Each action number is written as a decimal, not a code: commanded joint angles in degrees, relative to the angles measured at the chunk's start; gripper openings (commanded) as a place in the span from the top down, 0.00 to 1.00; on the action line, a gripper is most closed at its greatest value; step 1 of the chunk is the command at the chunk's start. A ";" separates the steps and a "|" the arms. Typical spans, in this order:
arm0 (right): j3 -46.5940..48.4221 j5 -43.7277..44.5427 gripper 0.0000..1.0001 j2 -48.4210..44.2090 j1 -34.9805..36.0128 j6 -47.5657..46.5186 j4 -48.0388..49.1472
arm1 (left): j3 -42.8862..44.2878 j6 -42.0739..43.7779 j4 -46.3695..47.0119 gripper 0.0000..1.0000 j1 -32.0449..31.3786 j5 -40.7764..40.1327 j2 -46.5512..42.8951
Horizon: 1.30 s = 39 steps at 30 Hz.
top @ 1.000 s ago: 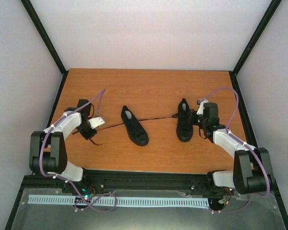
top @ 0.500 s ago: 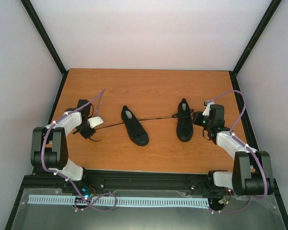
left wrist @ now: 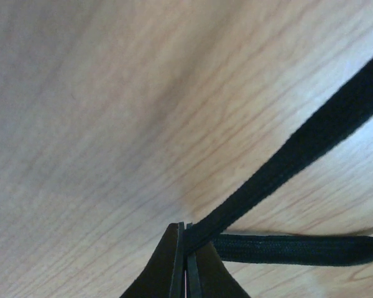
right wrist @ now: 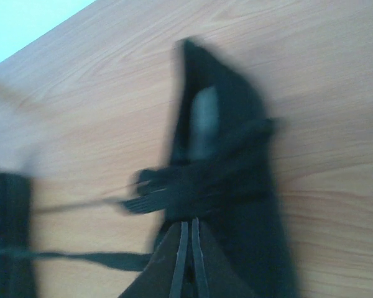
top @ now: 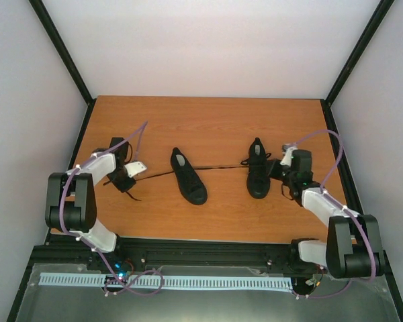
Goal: Tie the shoes
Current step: Tie the shoelace on the shoe, then wrap the shoelace around the shoelace.
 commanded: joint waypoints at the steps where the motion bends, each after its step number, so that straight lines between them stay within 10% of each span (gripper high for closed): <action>1: 3.38 5.79 0.97 -3.17 15.56 -4.60 1.46 | 6.06 -5.51 -3.59 0.99 -5.60 5.68 0.52; 11: 15.86 3.08 0.97 11.90 37.26 -13.79 -4.36 | 14.35 -10.77 0.19 0.99 -18.96 14.09 8.38; 39: 15.63 -0.82 0.97 22.66 44.18 -13.17 -3.16 | 16.80 -12.73 0.25 0.99 -23.88 26.63 15.25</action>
